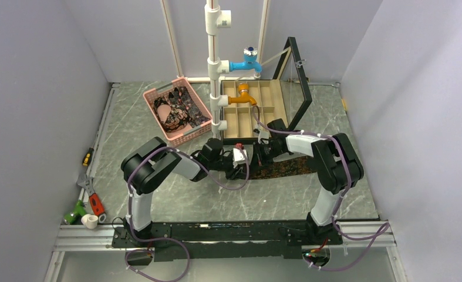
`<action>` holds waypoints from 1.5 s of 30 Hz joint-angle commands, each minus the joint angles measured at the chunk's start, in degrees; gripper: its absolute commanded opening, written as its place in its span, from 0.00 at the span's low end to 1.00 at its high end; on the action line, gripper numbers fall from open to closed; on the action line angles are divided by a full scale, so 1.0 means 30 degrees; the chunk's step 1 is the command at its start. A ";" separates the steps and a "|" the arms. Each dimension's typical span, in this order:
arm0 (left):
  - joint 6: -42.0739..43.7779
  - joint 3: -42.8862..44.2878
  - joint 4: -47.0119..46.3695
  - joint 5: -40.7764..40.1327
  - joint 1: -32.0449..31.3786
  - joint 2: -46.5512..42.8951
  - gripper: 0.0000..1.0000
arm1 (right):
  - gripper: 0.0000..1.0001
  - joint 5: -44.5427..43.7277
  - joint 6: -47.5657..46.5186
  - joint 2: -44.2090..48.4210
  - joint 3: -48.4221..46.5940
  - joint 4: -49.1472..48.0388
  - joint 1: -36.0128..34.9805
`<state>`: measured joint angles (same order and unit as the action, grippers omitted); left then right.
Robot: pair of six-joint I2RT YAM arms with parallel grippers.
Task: Roll the ties
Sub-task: Roll the tie at the center of the board.
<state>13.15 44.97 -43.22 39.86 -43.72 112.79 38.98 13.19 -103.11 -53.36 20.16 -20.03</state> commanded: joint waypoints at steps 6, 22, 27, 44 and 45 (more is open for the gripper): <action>0.3918 -0.0004 0.8723 -0.2085 -0.0208 -0.1225 0.21 | 0.20 0.0138 -0.1482 0.3344 0.0095 0.2149 0.0085; 0.4974 0.1414 1.1078 -0.2630 -0.0565 -0.0796 0.27 | 0.44 0.2410 0.2619 0.1137 0.0347 -0.2108 -0.0266; 0.5242 0.1445 1.1316 -0.2592 -0.0577 -0.0826 0.29 | 0.03 0.1809 0.2141 0.0445 0.0794 -0.2073 0.0010; 0.3909 0.0373 0.4735 0.1282 0.0219 -0.1836 0.72 | 0.00 -0.1756 -0.1238 -0.2012 0.0385 0.2329 0.2108; 0.3480 0.0213 0.4113 0.1393 0.0219 -0.1831 0.73 | 0.00 -0.2046 -0.1274 -0.1870 0.0411 0.2385 0.2096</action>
<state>26.39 48.18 -24.29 41.21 -43.18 108.29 49.15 12.01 -106.45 -53.82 21.65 -14.31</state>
